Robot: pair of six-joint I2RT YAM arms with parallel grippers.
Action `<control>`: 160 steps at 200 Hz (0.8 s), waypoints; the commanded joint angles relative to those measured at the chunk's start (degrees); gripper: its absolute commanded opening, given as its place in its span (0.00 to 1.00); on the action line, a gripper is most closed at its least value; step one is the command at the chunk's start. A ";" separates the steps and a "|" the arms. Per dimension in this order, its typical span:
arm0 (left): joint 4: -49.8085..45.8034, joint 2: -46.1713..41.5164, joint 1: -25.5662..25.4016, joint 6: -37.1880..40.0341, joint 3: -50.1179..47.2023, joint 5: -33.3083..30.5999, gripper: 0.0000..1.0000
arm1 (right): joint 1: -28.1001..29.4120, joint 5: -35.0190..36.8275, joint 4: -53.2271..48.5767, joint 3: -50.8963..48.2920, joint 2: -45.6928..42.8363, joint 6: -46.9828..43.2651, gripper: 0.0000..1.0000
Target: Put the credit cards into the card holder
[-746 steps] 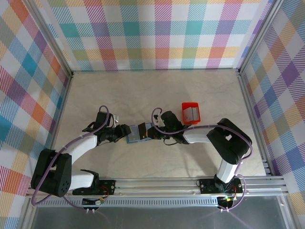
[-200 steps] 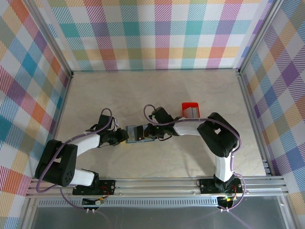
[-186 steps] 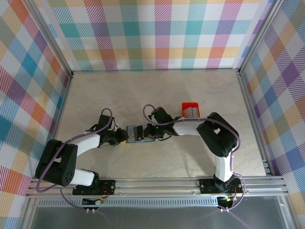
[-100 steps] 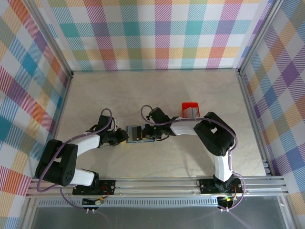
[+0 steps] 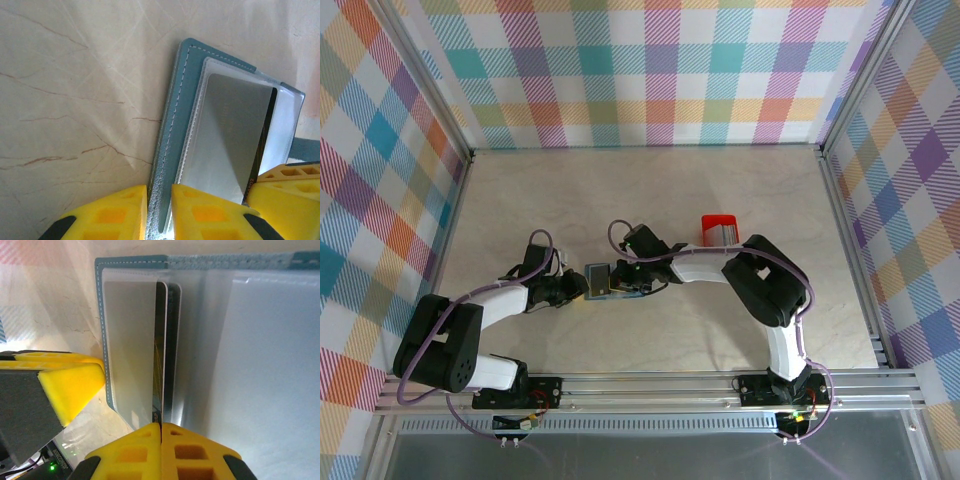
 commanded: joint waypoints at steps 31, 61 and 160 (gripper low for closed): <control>1.57 -0.49 0.18 -1.00 -1.32 2.99 0.19 | 1.38 -1.01 -3.54 3.00 2.42 0.11 0.00; 1.65 -0.63 0.18 -1.09 -1.51 2.89 0.19 | 1.54 -1.44 -4.19 3.83 3.01 -0.08 0.00; -0.90 -2.50 0.18 -0.43 -1.44 0.39 0.19 | 1.46 1.78 -11.72 6.95 -3.07 -2.70 0.35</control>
